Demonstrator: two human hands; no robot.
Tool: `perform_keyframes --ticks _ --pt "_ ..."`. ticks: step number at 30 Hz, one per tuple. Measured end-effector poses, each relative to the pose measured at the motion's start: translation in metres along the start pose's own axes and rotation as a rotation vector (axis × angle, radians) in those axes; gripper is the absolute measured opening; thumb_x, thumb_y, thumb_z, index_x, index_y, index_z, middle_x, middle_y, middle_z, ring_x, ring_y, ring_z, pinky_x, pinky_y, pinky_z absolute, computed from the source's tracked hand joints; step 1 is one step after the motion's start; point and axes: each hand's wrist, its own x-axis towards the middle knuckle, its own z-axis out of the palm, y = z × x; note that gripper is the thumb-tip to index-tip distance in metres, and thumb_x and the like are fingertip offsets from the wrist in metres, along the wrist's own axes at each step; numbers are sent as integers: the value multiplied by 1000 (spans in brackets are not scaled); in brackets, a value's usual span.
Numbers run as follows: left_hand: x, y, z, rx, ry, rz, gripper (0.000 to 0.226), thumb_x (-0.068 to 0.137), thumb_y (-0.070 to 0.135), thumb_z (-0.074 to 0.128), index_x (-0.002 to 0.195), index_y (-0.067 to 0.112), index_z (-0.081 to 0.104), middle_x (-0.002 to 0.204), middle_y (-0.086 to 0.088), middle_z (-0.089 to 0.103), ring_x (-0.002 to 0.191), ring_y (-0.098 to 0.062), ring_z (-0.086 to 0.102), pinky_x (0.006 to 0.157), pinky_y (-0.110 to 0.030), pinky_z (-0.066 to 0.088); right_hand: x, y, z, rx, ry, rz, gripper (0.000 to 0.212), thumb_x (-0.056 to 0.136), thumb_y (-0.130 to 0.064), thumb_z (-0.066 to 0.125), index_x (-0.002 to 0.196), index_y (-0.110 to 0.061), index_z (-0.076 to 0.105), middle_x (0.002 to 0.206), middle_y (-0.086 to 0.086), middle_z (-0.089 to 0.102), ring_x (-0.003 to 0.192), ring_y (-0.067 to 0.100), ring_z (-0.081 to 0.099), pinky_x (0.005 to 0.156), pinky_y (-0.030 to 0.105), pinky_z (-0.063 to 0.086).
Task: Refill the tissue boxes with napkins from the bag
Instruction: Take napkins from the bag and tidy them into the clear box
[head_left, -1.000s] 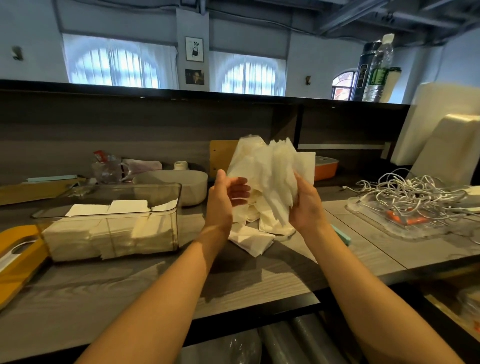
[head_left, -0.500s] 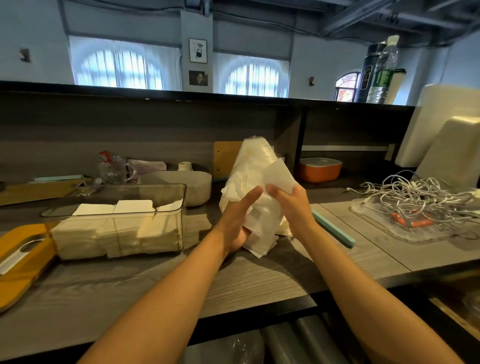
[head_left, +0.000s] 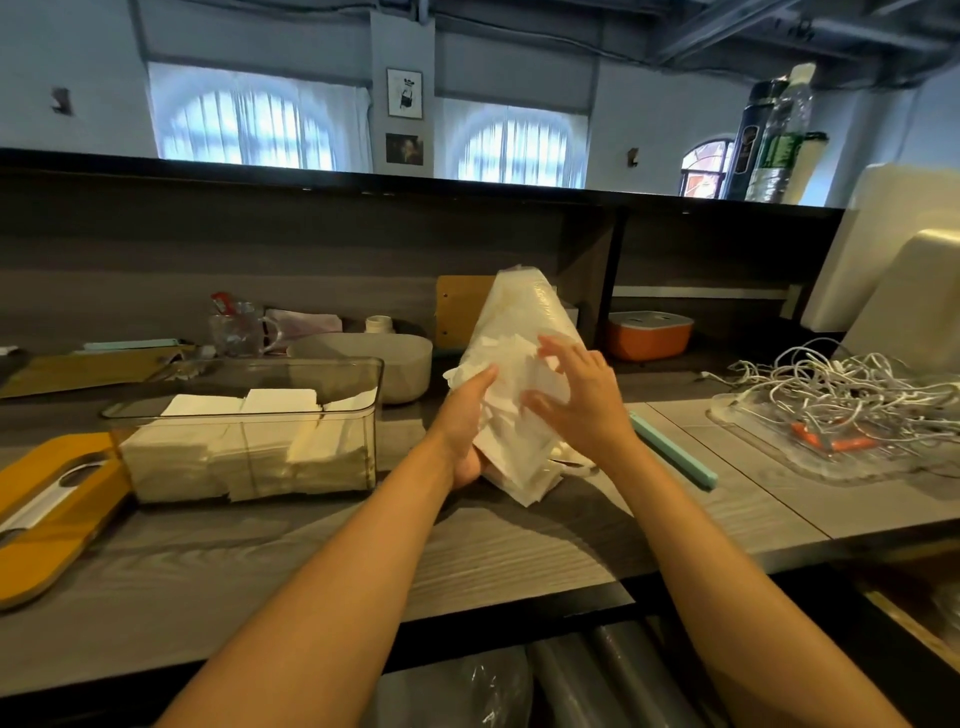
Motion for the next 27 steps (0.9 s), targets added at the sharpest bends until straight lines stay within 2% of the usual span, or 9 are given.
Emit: perform_keyframes --ticks 2,5,7,10,13,16,20,25,27 --pt "1 -1 -2 -17 -7 -21 42 98 53 47 127 26 62 109 -9 73 100 -30 69 84 -42 57 -1 1 1 24 -66 52 51 85 -29 74 133 -26 56 136 0 53 123 21 49 105 43 43" --pt "6 -4 -8 -16 -53 -62 53 93 62 50 131 27 60 118 -11 71 112 -33 66 101 -52 50 -2 -2 -3 180 -71 174 34 87 -23 73 120 -24 64 109 -2 60 98 14 55 83 23 49" --pt "8 -6 -10 28 -33 -78 47 92 52 59 130 25 61 118 -10 72 111 -32 66 102 -50 49 -1 0 -5 299 -82 248 22 88 -21 72 110 -19 68 87 -1 61 78 10 55 68 17 44" --pt "10 -10 -9 54 12 -103 41 94 29 64 132 17 60 120 -11 70 112 -30 65 99 -47 51 -1 3 -8 405 -15 344 14 89 -15 68 84 -3 71 70 4 59 64 11 49 61 24 38" --pt "12 -13 -8 23 49 -127 36 99 18 57 135 14 56 124 -12 67 113 -30 63 88 -44 53 -1 4 -9 513 49 498 18 91 -12 63 74 -7 65 71 4 55 70 14 50 61 24 37" --pt "10 -11 -8 -16 52 -124 34 101 18 54 134 14 57 122 -13 68 109 -30 65 81 -42 54 0 3 -16 708 189 543 8 92 -12 62 90 -17 67 90 3 66 92 21 63 73 27 51" --pt "8 -10 -6 -79 43 -114 40 100 39 53 135 19 56 121 -11 69 110 -29 64 91 -43 52 -2 -2 -27 1051 208 465 11 96 -18 59 95 -21 70 89 -1 70 85 16 68 75 31 58" --pt "8 -14 -4 -85 17 -40 61 94 66 42 136 24 55 124 -10 68 113 -30 65 95 -48 53 -1 -5 5 521 -24 352 16 94 -19 58 100 -10 70 97 12 65 92 20 61 82 37 50" --pt "8 -15 -3 -48 -9 -10 75 83 77 41 137 26 54 125 -7 68 113 -27 66 94 -45 55 -1 -4 13 380 -124 343 27 95 -23 59 117 -10 65 109 4 63 102 17 58 89 36 48"
